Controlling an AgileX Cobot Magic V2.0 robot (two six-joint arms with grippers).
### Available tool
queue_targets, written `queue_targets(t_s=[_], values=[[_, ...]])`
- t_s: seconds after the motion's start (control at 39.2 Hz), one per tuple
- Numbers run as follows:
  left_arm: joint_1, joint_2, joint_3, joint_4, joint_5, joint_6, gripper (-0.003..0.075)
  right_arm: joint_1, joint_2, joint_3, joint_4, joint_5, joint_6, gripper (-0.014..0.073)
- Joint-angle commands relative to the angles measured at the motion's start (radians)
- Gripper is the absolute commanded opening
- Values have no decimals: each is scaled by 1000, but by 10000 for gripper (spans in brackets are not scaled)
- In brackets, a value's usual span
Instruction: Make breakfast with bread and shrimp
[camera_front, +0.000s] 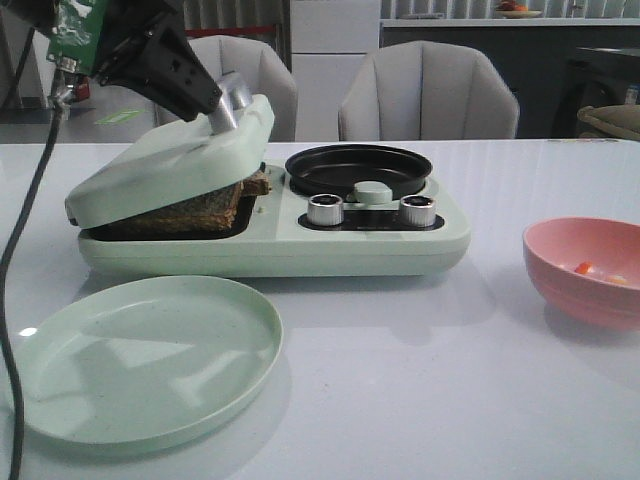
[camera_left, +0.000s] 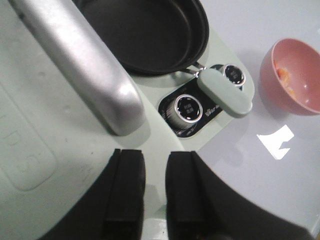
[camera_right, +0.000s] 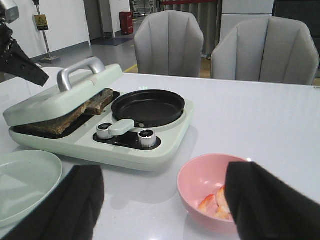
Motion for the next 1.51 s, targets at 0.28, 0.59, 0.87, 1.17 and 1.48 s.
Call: queue_targets(t_s=[0.28, 0.59, 0.87, 1.17, 1.48], values=[[-10, 44, -25, 20, 16, -65, 205, -5, 9, -26, -5, -90, -6, 600], [-10, -36, -142, 109, 79, -154, 205, -5, 9, -26, -5, -90, -6, 600], [-10, -240, -223, 597, 68, -456, 205, -5, 9, -26, -5, -90, -6, 600], [-10, -457, -193, 958, 153, -682, 205, -5, 9, -26, -5, -90, -6, 600], [-10, -771, 126, 958, -44, -755, 205, -5, 9, -26, -5, -90, -6, 600]])
